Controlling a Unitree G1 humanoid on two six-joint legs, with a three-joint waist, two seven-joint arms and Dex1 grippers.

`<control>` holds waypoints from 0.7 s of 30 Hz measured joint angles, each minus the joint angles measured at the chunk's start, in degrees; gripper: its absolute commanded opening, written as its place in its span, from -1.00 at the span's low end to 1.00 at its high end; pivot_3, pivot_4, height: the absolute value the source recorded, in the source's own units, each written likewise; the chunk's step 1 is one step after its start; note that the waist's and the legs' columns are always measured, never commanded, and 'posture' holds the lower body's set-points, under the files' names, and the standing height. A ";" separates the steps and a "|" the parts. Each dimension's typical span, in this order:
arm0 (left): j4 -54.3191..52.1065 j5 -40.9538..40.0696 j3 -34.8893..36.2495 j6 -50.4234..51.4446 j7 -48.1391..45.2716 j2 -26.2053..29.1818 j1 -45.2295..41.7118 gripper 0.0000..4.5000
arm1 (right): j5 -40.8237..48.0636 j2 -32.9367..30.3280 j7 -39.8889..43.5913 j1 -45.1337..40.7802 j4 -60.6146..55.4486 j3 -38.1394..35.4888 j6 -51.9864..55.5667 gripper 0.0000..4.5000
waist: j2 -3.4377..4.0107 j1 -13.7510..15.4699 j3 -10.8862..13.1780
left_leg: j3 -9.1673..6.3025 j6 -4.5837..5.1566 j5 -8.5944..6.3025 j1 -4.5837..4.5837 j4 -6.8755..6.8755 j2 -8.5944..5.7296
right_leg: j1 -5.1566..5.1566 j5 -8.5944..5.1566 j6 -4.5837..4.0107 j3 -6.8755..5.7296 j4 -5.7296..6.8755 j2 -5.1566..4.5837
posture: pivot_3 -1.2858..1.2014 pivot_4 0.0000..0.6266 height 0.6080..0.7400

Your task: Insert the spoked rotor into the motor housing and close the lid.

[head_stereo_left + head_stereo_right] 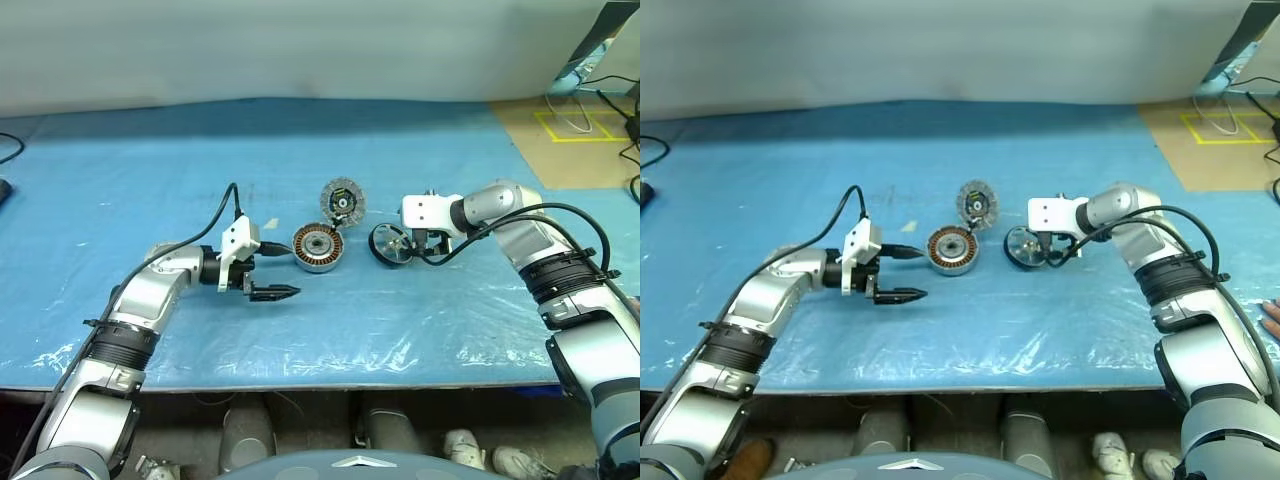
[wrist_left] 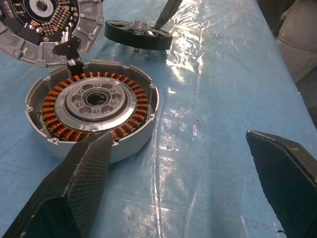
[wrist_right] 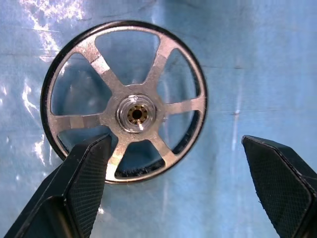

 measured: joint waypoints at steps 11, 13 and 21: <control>0.07 0.13 -0.04 -0.21 0.12 -0.72 0.12 1.00 | 1.57 -0.47 3.59 0.81 -4.87 -0.01 -3.83 0.98 | -0.02 0.18 0.01 | 0.00 0.01 0.00 -0.02 0.01 -0.01 | 0.00 0.00 0.00 0.00 -0.01 -0.01 | 0.03 -0.52 1.00; 0.09 0.21 -0.05 -0.25 0.11 -0.72 0.17 1.00 | 1.54 -0.19 3.63 1.08 -4.97 0.19 -4.50 0.98 | -0.02 0.17 0.01 | 0.00 0.01 0.00 -0.02 0.01 -0.01 | 0.00 0.00 0.00 0.00 0.00 -0.01 | 0.03 -0.52 1.00; 0.08 0.27 -0.20 -0.23 0.52 -0.87 0.76 1.00 | 0.84 0.77 4.80 1.05 -5.23 2.05 -7.33 0.98 | -0.02 0.11 0.01 | 0.00 0.01 0.00 -0.01 0.01 -0.01 | 0.00 0.00 0.00 0.00 0.01 -0.01 | 0.03 -0.52 1.00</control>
